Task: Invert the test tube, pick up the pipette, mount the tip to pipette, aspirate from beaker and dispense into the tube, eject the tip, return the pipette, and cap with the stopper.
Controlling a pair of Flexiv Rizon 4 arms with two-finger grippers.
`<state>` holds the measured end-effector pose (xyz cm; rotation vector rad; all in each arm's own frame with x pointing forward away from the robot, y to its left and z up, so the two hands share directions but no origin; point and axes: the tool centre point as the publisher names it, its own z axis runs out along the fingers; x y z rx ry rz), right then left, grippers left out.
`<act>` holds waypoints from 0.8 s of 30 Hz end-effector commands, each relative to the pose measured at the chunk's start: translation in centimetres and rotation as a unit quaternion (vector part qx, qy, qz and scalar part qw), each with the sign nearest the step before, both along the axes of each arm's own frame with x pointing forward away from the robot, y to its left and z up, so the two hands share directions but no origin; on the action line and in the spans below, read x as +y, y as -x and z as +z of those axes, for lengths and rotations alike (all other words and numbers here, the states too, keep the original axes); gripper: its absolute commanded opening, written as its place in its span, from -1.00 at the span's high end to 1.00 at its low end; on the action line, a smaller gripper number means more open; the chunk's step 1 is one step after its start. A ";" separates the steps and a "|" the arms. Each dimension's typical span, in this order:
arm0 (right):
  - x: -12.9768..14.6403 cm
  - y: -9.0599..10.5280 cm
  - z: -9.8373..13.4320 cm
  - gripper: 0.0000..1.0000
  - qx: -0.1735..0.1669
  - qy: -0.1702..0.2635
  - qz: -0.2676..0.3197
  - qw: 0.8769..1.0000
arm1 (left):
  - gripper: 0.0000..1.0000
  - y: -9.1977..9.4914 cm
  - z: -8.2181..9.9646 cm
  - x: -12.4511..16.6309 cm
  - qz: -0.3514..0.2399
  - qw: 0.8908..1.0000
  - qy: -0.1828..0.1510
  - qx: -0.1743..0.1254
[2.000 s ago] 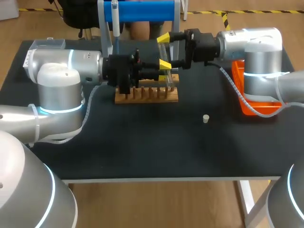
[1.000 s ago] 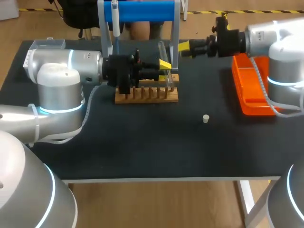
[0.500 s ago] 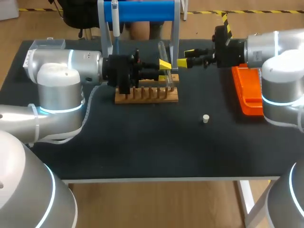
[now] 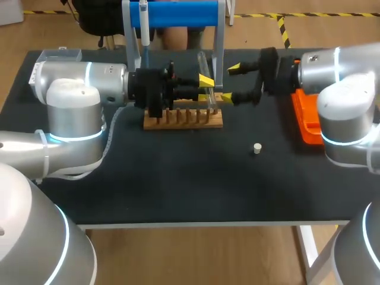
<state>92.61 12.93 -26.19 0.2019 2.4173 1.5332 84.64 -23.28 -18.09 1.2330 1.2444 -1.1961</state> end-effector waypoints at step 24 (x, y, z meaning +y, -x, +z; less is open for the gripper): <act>1.3 -1.8 -4.2 -1.00 0.025 0.014 -0.046 0.999 | 1.00 0.0 0.0 0.0 0.000 1.000 0.000 -0.001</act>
